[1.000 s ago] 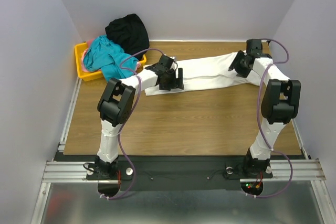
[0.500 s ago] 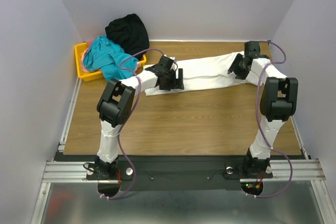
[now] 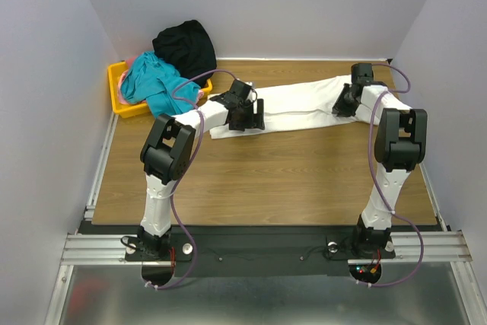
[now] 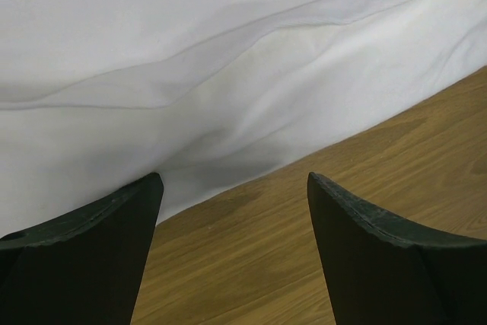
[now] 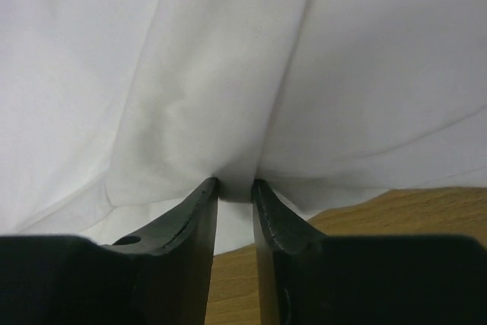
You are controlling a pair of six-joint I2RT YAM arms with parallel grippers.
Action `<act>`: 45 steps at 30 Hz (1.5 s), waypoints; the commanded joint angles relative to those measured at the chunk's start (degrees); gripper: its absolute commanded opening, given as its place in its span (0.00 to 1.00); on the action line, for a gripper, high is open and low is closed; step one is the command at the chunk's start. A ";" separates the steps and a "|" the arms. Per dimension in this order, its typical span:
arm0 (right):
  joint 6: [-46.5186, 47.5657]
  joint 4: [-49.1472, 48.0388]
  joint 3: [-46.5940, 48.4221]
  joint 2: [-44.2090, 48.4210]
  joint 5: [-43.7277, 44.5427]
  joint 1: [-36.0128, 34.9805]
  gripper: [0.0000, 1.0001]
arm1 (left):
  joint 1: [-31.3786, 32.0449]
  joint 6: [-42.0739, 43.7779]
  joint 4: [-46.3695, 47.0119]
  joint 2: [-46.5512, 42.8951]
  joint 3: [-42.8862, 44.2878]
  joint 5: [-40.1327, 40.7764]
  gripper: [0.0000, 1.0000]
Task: Fold and stack the t-shirts
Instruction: Fold the tshirt
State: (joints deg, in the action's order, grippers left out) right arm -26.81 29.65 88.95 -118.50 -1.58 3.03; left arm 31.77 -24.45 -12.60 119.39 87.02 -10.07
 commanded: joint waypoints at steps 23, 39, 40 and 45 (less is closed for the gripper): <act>-1.49 -0.56 24.07 -11.93 -2.02 0.14 0.00 | -0.22 0.01 -0.41 -1.00 -6.25 5.06 0.89; -0.62 -0.65 38.14 -19.93 -7.82 -0.39 0.10 | -0.22 -0.87 -0.67 -0.83 -7.22 4.70 0.89; -0.70 -0.65 38.23 -20.54 -8.25 -0.39 0.10 | -0.22 -0.78 -0.76 -0.83 -7.22 4.70 0.89; -0.53 -0.64 37.97 -21.51 -11.24 -0.65 0.18 | -0.22 -0.69 -0.93 -0.57 -7.22 4.53 0.89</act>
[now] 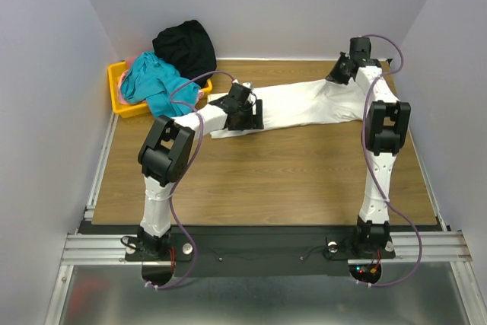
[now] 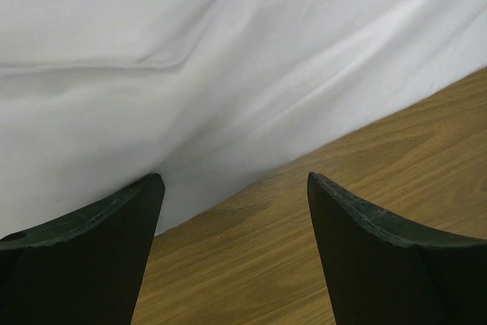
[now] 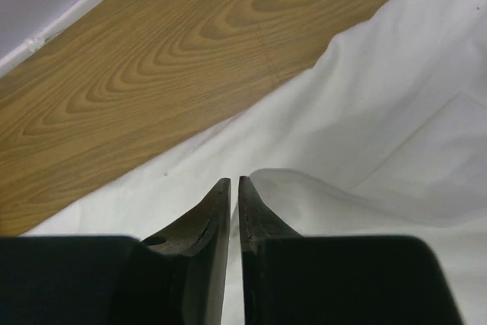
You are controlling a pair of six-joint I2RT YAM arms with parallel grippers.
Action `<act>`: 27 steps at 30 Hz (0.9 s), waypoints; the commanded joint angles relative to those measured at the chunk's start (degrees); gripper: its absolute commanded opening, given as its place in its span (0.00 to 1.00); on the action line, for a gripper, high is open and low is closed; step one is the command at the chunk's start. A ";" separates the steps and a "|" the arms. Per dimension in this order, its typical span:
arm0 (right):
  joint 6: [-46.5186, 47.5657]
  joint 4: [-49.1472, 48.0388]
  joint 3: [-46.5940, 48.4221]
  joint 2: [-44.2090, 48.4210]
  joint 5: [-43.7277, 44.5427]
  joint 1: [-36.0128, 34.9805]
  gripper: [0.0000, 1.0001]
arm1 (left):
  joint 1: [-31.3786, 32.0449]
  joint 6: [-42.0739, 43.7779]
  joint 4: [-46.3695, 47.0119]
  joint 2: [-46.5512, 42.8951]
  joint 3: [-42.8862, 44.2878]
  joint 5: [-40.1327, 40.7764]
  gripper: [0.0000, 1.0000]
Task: Fold and stack the t-shirts
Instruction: Fold the tshirt
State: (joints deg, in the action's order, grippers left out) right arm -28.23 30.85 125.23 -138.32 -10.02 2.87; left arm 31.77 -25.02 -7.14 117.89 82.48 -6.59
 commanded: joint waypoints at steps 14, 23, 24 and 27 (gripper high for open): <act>5.03 -1.85 4.49 -2.66 -12.48 -1.73 0.48 | -0.22 -0.03 -6.49 1.03 -3.29 1.14 0.89; 0.29 -2.02 2.92 5.16 -4.58 1.25 0.63 | -0.22 -0.39 -5.96 0.85 -3.90 0.53 0.89; -0.77 -1.94 2.05 5.86 -4.05 2.13 0.63 | -0.22 -0.47 -5.87 0.85 -3.90 0.61 0.89; -2.89 -1.94 -1.91 7.89 -2.73 4.85 0.64 | -0.22 -0.56 -5.61 0.68 -4.25 0.44 0.89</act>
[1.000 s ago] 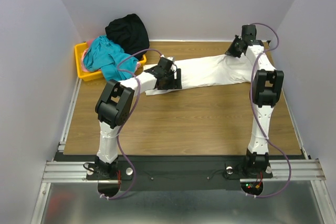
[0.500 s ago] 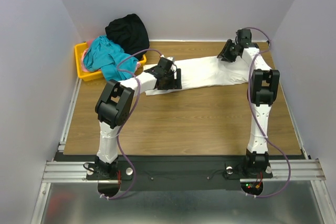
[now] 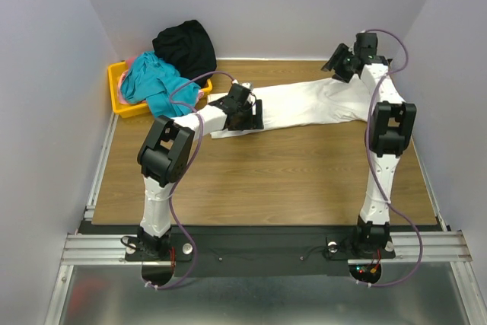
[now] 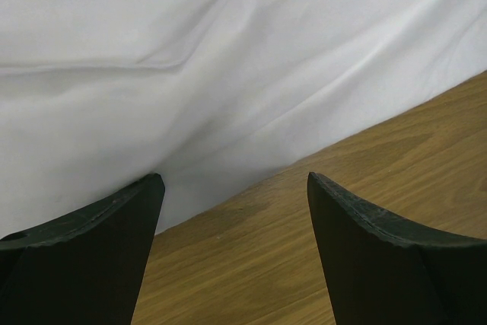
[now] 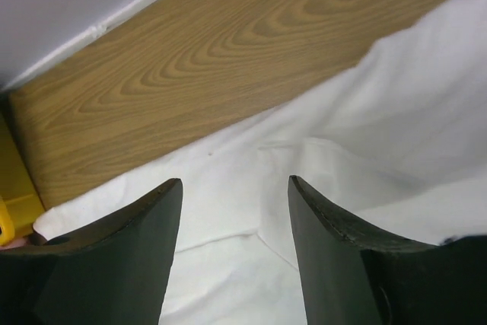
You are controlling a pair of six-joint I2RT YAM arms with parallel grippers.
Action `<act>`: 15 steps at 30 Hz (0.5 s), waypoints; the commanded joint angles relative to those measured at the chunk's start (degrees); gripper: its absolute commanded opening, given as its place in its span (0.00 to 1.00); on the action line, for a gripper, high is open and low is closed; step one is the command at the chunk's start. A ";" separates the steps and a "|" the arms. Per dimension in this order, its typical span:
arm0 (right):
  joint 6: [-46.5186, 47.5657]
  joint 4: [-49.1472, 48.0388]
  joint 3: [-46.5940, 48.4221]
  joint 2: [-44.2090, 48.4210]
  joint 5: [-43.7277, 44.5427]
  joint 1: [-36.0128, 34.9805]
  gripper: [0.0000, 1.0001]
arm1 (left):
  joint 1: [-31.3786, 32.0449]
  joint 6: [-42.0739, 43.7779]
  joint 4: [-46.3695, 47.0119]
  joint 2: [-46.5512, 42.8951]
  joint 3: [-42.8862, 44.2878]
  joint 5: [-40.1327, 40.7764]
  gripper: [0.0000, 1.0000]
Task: Fold and stack the t-shirts
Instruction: Fold the tshirt
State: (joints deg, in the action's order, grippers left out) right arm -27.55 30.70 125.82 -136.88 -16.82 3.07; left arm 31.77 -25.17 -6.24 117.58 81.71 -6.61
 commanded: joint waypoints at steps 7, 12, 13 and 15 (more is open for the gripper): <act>-1.37 -1.69 -6.90 8.12 7.06 6.51 0.67 | -0.22 -0.14 -6.24 1.07 -4.02 0.28 0.89; -2.33 -1.69 -5.33 5.31 6.54 6.42 0.69 | -0.22 -0.32 -6.42 1.07 -4.46 0.11 0.89; -2.59 -1.69 -4.89 4.61 6.45 6.51 0.70 | -0.22 -0.23 -6.50 0.99 -4.63 0.19 0.89; -3.12 -1.61 -3.40 3.03 6.27 6.42 0.70 | -0.22 -0.41 -6.59 0.81 -4.89 0.28 0.89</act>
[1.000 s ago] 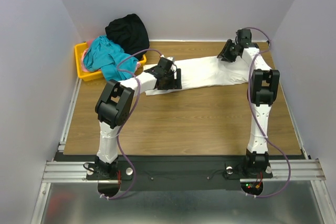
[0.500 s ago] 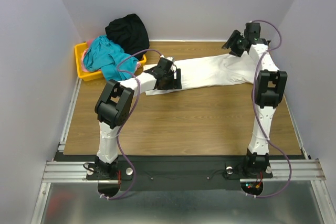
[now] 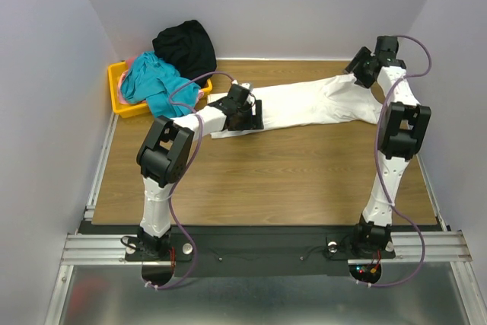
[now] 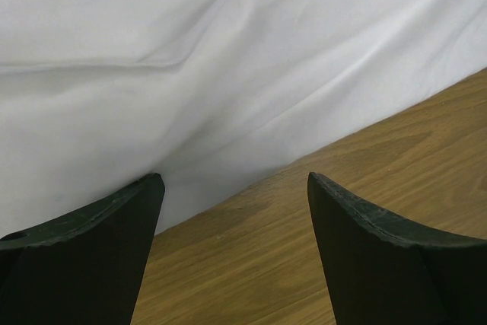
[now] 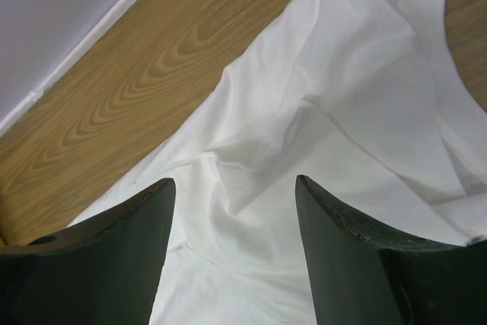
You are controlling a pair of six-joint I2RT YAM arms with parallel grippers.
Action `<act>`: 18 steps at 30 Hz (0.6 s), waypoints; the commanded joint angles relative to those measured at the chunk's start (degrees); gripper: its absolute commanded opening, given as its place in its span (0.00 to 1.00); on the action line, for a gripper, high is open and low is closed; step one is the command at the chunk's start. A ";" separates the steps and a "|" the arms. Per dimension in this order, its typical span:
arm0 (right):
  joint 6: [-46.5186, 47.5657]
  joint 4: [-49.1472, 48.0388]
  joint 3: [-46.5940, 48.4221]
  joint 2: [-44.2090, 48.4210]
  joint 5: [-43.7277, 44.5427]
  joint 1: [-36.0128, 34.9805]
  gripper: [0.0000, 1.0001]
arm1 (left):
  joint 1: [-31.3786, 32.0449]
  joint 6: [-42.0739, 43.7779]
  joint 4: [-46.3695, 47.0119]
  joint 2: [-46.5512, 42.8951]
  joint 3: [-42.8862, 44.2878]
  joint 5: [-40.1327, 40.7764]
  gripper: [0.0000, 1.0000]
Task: Fold and stack the t-shirts
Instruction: Fold the tshirt
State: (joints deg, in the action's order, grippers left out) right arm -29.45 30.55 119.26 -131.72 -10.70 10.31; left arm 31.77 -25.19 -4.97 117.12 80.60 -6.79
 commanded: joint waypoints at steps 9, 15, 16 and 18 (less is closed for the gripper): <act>-2.63 -1.37 7.21 -7.40 -1.17 -0.81 0.73 | -0.30 -0.83 -8.56 1.27 -4.13 0.72 0.89; -4.03 -1.45 11.51 -11.27 -4.32 -0.99 0.74 | -0.30 -0.91 -9.35 1.53 -3.69 1.16 0.89; -4.30 -1.54 13.78 -12.58 -4.85 -1.08 0.74 | -0.30 -1.00 -9.44 1.71 -3.69 1.16 0.89; -4.47 -1.72 16.16 -13.56 -5.38 -1.43 0.74 | -0.30 -1.00 -9.62 1.71 -3.69 1.25 0.89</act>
State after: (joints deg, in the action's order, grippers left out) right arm -32.71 30.92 129.16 -143.41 -13.47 9.30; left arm 31.77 -25.65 -3.95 116.60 79.57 -6.66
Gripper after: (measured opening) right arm 0.736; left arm 0.892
